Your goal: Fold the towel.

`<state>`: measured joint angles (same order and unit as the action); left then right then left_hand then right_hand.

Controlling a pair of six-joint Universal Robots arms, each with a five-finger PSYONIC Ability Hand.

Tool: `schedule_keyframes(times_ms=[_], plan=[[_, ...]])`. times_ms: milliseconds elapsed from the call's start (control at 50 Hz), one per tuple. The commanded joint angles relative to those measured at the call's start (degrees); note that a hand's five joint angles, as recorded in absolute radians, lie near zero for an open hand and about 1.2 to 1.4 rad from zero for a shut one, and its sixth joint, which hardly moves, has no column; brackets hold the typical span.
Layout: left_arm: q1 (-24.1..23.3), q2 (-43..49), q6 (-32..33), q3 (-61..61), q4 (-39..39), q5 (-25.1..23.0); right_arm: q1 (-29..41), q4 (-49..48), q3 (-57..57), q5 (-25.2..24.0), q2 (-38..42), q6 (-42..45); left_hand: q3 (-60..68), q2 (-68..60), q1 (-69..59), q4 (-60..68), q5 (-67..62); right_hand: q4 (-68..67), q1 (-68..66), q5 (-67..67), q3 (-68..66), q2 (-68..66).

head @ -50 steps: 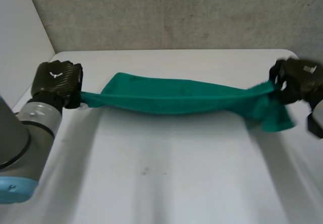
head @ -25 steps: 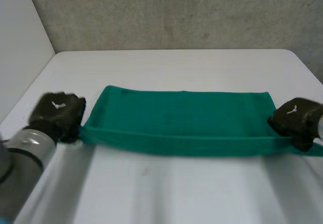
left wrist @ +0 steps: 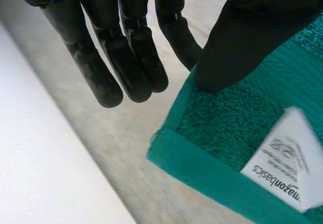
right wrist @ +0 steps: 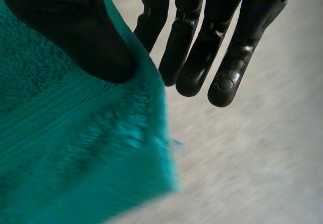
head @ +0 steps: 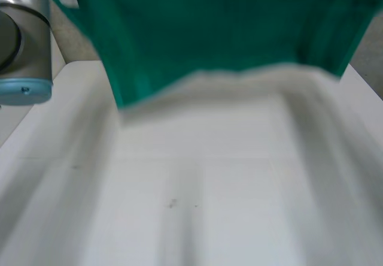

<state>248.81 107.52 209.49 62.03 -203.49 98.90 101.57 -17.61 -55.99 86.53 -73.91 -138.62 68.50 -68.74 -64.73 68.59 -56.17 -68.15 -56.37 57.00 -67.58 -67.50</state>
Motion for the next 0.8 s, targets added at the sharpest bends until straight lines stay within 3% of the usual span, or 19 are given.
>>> schedule_keyframes(times_ms=[20, 200, 340, 460, 500, 600, 700, 800], plan=[[0.6, -4.5, -2.8, 12.6, -5.2, 2.0, -0.7, 0.8, -11.4, -4.7, -5.8, -1.7, 11.5, -11.3, -15.3, 11.4, -13.8, -11.9, -23.6, 13.0, -12.4, -12.5], [0.5, -4.3, -6.4, 28.1, -5.9, -0.5, -0.4, 5.7, -25.0, -7.3, -0.2, -1.0, 11.5, -11.3, -15.3, 11.4, -13.8, -11.9, -23.6, 13.0, -12.4, -12.5], [0.2, 2.4, -5.8, 33.2, -5.5, -2.0, -0.1, 6.4, -27.3, -6.6, 8.1, -1.0, 11.5, -11.3, -15.3, 11.4, -13.8, -11.9, -23.6, 13.0, -12.4, -12.5], [1.1, 3.0, -5.5, 38.0, -3.0, -2.1, -0.4, 10.7, -28.1, -6.6, 13.4, -0.9, 11.5, -11.3, -15.3, 11.4, -13.8, -11.9, -23.6, 13.0, -12.4, -12.5], [1.1, 2.6, -5.0, 39.7, -1.3, -2.1, -0.5, 12.1, -28.4, -6.6, 13.4, -0.8, 11.5, -11.3, -15.3, 11.4, -13.8, -11.9, -23.6, 13.0, -12.4, -12.5], [1.7, -6.2, 0.6, 46.6, 10.3, -2.2, -0.8, 28.3, -31.7, -6.8, 6.3, 3.1, 11.5, -11.3, -15.3, 11.4, -13.8, -11.9, -23.6, 13.0, -12.4, -12.5], [1.7, -14.0, 6.6, 51.9, 23.4, -2.9, -1.1, 43.9, -38.7, -6.6, -2.2, 17.9, 11.5, -11.3, -15.3, 11.4, -13.8, -11.9, -23.6, 13.0, -12.4, -12.5], [0.6, -19.8, 7.7, 53.7, 28.8, -4.9, -5.0, 48.6, -43.5, -6.0, -6.4, 29.6, 11.5, -11.3, -15.3, 11.4, -13.8, -11.9, -23.6, 13.0, -12.4, -12.5]])
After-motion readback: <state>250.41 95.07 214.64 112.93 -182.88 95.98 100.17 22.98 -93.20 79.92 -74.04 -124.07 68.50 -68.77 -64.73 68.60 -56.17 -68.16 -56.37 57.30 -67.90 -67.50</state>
